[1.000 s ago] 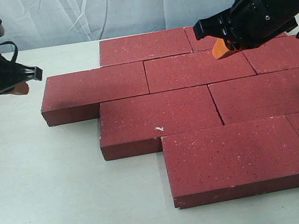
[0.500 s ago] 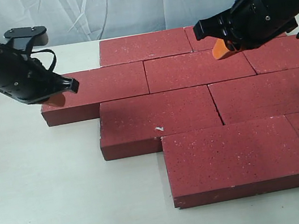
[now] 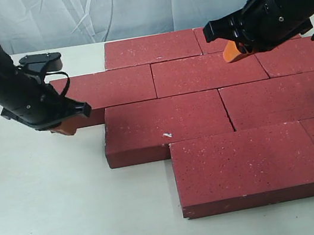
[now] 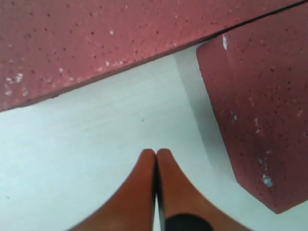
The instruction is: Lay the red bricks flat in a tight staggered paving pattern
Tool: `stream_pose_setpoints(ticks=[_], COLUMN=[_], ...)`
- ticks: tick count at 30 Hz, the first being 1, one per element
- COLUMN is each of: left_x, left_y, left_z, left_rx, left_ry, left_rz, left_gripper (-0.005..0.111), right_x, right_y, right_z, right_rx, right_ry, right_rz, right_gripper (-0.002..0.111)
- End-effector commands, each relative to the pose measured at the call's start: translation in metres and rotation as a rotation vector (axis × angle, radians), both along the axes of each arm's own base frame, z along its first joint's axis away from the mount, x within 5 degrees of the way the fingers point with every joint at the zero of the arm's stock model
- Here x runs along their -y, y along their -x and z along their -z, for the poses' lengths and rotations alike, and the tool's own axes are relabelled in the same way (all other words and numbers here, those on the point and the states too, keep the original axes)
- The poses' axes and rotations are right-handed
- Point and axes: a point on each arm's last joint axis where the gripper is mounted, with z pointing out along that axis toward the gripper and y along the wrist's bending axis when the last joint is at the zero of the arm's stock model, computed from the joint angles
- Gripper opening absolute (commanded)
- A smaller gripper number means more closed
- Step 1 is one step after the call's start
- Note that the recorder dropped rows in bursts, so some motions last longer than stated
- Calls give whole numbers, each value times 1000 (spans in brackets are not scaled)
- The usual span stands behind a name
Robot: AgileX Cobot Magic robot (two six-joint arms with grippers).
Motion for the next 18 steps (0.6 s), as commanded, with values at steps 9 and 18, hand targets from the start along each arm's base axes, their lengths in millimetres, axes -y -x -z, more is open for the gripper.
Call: stream_pose_setpoints(ticks=[9, 18], left_x=[9, 17], left_y=[-3, -4], left_z=[33, 40], left_rx=[-99, -140], left_ry=[72, 171], left_rz=[-43, -91], left_gripper=[0, 0], right_x=[2, 2], right_y=[1, 1], right_z=[-1, -1], right_rx=[4, 6], right_ry=[7, 5], right_rz=[-4, -3], right_gripper=[-1, -1])
